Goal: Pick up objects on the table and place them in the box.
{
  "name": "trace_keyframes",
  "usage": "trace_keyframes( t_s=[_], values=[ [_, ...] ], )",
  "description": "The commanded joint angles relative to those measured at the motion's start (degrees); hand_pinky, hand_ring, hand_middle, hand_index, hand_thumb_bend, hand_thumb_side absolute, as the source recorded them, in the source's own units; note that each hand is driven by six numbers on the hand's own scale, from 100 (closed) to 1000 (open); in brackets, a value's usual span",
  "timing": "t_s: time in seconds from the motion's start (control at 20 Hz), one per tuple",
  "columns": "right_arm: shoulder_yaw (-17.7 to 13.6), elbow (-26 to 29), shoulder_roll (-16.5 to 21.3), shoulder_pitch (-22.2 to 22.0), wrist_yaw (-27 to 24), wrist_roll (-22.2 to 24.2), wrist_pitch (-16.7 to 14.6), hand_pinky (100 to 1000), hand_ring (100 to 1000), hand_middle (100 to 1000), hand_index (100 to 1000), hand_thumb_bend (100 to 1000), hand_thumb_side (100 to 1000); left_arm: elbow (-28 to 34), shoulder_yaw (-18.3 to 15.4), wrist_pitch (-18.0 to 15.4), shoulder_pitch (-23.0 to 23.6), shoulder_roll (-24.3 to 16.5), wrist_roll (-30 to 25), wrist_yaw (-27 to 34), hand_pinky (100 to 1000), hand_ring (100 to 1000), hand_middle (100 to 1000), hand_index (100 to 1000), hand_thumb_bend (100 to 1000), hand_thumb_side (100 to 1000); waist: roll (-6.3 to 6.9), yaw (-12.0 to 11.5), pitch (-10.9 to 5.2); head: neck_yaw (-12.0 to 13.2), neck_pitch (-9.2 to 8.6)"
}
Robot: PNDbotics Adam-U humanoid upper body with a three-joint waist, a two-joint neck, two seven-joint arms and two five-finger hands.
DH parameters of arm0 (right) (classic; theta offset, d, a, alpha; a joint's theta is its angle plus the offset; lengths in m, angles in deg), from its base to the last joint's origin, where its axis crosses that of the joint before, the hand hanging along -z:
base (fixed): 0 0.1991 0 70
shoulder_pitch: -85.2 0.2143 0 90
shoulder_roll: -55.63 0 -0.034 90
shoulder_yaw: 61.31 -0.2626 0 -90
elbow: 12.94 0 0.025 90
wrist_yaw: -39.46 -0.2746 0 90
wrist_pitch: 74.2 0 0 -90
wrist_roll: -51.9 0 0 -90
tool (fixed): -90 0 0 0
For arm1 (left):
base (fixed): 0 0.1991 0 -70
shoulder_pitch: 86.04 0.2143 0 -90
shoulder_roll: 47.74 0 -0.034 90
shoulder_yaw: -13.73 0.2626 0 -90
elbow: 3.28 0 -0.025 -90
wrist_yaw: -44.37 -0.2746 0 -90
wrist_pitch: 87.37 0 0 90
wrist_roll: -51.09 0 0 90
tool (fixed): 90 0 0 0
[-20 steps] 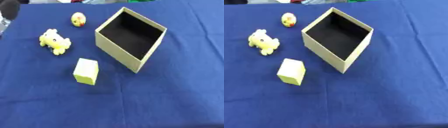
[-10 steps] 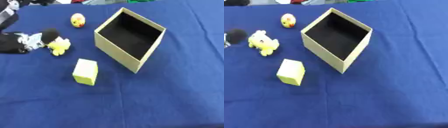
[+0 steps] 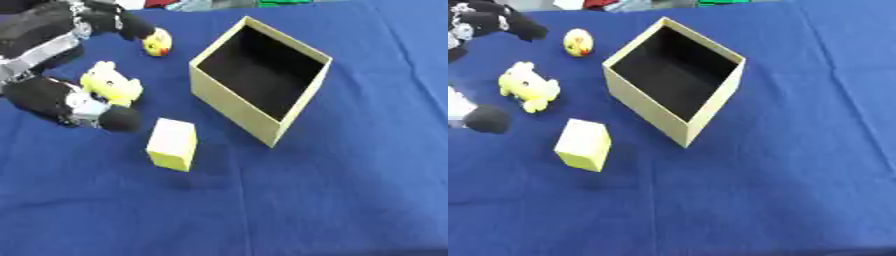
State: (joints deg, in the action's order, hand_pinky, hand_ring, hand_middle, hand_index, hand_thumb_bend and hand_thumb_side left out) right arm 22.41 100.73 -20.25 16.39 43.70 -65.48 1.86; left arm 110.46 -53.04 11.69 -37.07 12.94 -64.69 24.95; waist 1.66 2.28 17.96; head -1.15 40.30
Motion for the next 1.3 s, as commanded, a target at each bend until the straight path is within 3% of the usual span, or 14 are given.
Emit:
trace_keyframes(
  t_s=[0.05,0.3,0.4,0.65,0.75,1.0,1.3],
  values=[
    [-0.2,0.9,1.9,0.4,-0.4,0.3,0.0,828,745,712,786,100,824,0.9,0.7,1.2,-1.9,-0.5,-5.4,-2.3,864,812,779,890,1000,1000,0.01,-0.1,-1.38,-0.2,0.25],
    [-0.1,0.9,1.9,0.2,-0.6,0.3,0.0,828,744,711,785,100,826,0.9,2.1,1.5,-3.5,0.8,-11.6,-6.4,912,839,798,922,1000,960,0.13,-0.4,-1.47,-0.4,0.49],
    [-0.1,0.9,1.8,0.2,-0.6,0.3,0.0,828,744,711,785,100,826,0.9,2.8,2.5,-4.1,1.7,-13.4,-6.1,938,851,807,930,1000,883,0.16,-0.4,-1.5,-0.5,0.58],
    [-0.1,0.9,1.9,0.0,-0.8,0.3,0.0,828,741,709,784,100,826,0.9,4.9,4.8,-5.1,2.9,-18.3,-3.3,991,893,853,971,1000,792,0.38,-0.6,-1.62,-0.6,0.7],
    [-0.1,0.9,1.9,0.0,-0.8,0.2,-0.1,828,741,708,784,100,826,0.9,5.7,5.4,-5.2,3.1,-19.8,-2.6,999,907,864,981,989,706,0.48,-0.6,-1.63,-0.7,0.67],
    [-0.1,0.9,1.8,0.0,-1.0,0.0,-0.2,828,738,706,783,100,827,0.9,7.3,6.8,-5.2,3.2,-22.2,-4.0,995,910,867,978,846,563,0.66,-0.5,-1.65,-0.8,0.67],
    [-0.1,0.9,1.8,0.0,-1.1,0.1,-0.2,828,738,704,782,100,810,0.9,8.3,8.7,-4.8,3.4,-22.7,-7.7,977,896,855,963,704,487,0.75,-0.4,-1.41,-0.7,0.54]
  ],
)
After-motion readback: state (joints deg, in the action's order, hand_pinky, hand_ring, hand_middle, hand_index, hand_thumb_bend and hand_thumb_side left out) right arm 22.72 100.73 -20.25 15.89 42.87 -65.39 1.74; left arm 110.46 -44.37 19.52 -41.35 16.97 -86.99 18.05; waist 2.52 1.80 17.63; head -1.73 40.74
